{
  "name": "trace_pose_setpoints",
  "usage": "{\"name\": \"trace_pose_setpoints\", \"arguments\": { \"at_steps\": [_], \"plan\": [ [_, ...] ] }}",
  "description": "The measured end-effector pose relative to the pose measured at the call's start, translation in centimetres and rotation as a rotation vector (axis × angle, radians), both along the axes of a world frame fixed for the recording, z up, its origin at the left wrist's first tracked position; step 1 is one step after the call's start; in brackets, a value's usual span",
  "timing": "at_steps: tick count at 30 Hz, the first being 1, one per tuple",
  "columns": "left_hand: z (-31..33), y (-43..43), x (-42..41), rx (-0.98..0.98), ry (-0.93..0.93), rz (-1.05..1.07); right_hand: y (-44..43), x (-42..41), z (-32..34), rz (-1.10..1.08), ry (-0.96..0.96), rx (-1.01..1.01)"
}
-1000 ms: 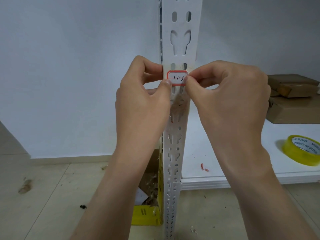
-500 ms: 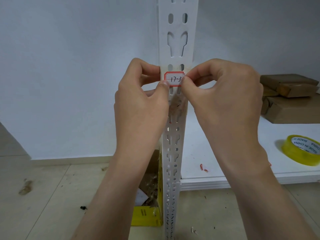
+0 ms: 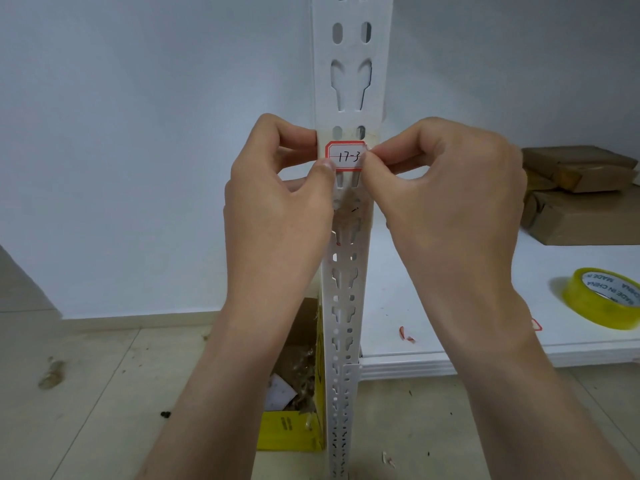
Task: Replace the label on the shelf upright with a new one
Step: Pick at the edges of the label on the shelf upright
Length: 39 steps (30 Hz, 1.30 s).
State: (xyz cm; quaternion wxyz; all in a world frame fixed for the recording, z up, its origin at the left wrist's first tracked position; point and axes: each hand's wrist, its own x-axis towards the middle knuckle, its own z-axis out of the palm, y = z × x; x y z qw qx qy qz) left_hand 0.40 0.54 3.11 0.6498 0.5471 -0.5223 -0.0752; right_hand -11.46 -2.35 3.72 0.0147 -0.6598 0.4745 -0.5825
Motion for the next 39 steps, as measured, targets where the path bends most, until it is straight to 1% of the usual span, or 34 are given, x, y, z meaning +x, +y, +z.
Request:
{"name": "trace_pose_setpoints", "arguments": {
  "at_steps": [18, 23, 29, 39],
  "plan": [
    [-0.01, 0.02, -0.25, -0.004, 0.019, -0.002, 0.1, 0.3, 0.69, 0.02, 0.015, 0.091],
    [0.0, 0.04, -0.2, -0.002, 0.016, -0.002, -0.02, 0.33, 0.53, 0.024, 0.038, 0.088],
    [0.04, 0.06, -0.09, 0.003, 0.011, -0.001, -0.04, 0.01, 0.02, -0.001, 0.002, -0.012],
    [-0.04, -0.07, -0.2, 0.002, 0.019, 0.008, -0.03, 0.24, 0.3, -0.01, 0.013, 0.039]
  ]
}}
